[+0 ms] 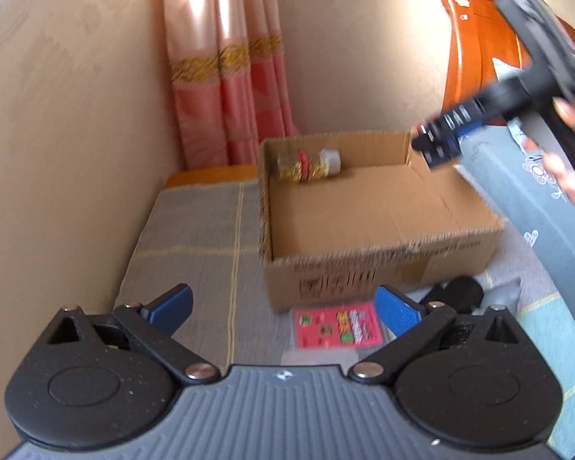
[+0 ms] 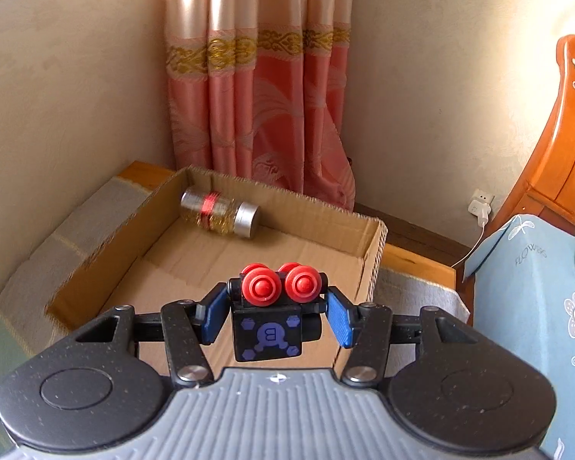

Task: Organize rigid objects
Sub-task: 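Carry the bottle into the cardboard box and open the left gripper while the right drops the cube there, then move the left gripper to the white plastic box while the right moves to the grey elephant toy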

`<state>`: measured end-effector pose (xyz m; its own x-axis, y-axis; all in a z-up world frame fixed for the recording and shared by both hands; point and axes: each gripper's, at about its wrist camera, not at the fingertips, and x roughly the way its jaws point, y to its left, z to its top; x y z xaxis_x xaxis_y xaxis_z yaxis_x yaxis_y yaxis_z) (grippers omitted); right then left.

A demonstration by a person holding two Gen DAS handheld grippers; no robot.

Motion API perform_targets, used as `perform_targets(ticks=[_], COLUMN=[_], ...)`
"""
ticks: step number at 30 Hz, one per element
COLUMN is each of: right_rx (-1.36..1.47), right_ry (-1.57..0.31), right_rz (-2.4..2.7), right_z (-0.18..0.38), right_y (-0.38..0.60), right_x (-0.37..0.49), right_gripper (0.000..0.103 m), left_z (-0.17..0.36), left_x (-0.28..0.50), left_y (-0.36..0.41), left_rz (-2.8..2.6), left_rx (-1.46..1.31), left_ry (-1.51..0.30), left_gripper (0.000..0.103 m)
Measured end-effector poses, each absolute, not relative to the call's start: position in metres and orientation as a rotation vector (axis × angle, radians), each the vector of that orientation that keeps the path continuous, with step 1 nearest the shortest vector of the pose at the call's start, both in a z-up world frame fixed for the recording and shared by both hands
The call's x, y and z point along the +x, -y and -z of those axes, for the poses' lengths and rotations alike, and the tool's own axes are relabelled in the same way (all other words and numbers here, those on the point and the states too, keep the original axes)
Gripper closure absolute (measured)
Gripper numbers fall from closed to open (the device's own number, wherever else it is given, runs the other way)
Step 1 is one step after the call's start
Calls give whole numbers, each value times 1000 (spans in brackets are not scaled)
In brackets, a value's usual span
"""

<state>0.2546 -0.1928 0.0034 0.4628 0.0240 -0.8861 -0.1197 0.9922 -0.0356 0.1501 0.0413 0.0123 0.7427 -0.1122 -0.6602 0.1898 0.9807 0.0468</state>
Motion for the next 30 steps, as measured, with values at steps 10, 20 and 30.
perform_targets(ticks=[10,20,30], right_rx=[-47,-91,-119], right_ry=[-1028,-1036,-1046], right_rz=[-1,-9,30], right_z=[-2,-20,-5], right_y=[198,188,180], right_x=[289,229,140], right_gripper=[0,0,0], left_z=[-3,4,24], left_x=[133,123,114], left_y=[-53,-53,-53], left_rz=[140,159,168], left_rx=[108,121,150], left_ry=[-725,-739,-789], left_gripper=[2,2,2])
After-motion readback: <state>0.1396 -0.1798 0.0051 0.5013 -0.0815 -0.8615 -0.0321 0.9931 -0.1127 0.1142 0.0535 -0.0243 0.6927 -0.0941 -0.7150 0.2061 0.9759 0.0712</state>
